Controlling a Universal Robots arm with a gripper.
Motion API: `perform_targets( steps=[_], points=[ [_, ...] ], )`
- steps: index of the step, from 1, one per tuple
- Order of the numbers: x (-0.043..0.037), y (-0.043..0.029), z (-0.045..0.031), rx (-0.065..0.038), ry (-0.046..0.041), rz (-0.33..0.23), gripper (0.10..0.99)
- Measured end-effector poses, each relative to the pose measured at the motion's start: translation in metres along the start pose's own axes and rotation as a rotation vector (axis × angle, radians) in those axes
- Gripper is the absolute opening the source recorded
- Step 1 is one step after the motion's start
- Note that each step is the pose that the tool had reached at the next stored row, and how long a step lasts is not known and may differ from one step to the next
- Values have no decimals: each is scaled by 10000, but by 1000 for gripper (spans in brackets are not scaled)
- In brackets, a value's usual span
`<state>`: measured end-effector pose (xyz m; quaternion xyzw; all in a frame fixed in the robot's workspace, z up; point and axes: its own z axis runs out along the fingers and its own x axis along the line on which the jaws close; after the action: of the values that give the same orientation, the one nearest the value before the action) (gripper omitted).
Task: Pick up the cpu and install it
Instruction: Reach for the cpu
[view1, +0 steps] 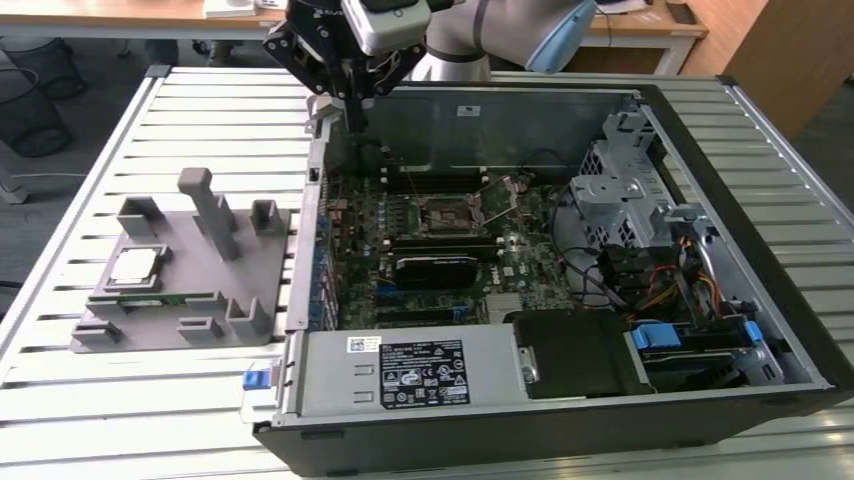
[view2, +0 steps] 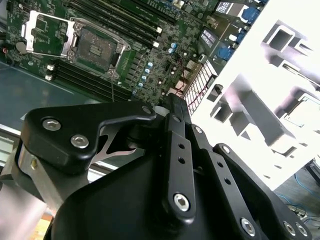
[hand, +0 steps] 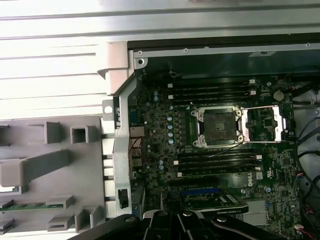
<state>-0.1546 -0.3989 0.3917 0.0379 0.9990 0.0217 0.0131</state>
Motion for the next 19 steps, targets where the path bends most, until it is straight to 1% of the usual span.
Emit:
perform_targets(
  steps=[5, 10, 13, 14, 18, 19],
  points=[
    [37, -3, 2, 1, 0, 0, 106],
    [118, -6, 6, 0, 0, 1, 106],
    [181, -9, 8, 0, 1, 0, 106],
    [227, -11, 9, 1, 2, 0, 106],
    [311, -17, 12, 0, 5, 1, 106],
    [352, -20, 14, 0, 9, 1, 106]
  ],
)
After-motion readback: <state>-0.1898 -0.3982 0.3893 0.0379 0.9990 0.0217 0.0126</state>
